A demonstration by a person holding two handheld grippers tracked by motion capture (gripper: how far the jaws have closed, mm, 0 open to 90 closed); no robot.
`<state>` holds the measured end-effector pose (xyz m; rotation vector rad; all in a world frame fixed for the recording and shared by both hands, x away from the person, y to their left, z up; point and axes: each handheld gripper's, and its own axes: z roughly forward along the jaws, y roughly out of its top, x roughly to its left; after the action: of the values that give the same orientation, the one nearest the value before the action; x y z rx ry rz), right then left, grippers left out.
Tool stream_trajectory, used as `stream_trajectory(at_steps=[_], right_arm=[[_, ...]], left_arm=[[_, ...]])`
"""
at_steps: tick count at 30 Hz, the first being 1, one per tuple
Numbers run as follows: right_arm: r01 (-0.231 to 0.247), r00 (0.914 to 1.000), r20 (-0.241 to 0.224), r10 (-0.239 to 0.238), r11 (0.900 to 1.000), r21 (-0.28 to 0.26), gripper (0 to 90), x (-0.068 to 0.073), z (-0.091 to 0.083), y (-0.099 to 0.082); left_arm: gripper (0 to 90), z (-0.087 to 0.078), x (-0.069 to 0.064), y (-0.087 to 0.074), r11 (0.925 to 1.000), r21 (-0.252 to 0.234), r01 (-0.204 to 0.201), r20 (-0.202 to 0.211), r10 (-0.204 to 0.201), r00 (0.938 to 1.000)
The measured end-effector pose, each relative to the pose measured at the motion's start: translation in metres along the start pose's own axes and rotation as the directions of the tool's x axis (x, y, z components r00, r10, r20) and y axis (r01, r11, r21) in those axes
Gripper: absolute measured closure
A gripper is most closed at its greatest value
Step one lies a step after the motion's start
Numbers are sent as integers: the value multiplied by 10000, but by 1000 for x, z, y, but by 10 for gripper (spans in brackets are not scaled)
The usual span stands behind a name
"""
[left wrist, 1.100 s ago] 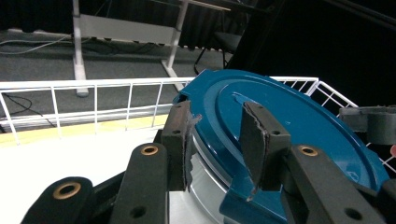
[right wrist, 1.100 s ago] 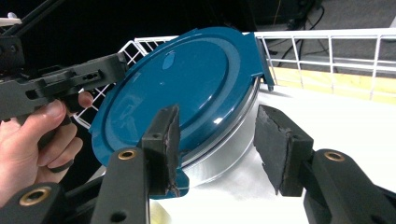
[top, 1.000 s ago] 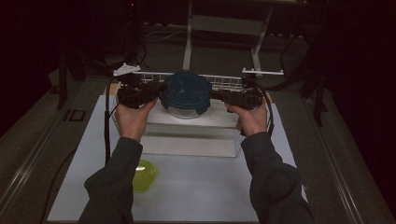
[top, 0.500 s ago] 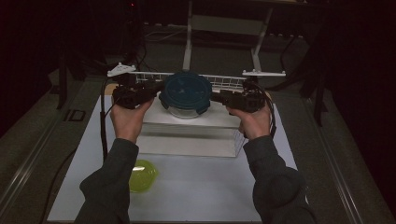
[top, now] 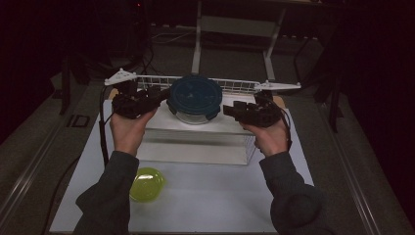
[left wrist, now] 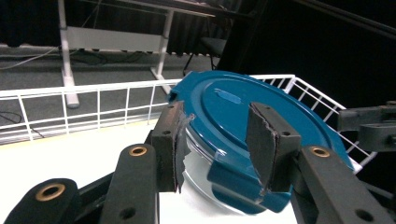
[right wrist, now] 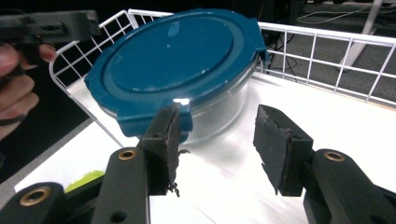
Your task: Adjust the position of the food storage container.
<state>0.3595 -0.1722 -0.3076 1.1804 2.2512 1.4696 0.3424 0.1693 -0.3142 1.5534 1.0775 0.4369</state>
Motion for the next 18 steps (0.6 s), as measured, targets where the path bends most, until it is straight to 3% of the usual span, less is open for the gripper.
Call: stream_trajectory(at_steps=[6, 10, 18], right_arm=[[294, 9995, 70, -295, 9995, 112, 506, 2, -1, -10], [429, 9991, 44, -430, 9990, 133, 507, 3, -1, -17], [844, 9964, -22, -844, 9958, 359, 506, 9, -1, -33]], left_arm=[[584, -13, -6, -6, 9993, 89, -359, 257, 356, 9990], [590, -21, -10, -14, 9992, 105, -394, 567, 387, 9976], [591, -32, -10, -37, 9950, 587, -805, 719, 762, 9945]])
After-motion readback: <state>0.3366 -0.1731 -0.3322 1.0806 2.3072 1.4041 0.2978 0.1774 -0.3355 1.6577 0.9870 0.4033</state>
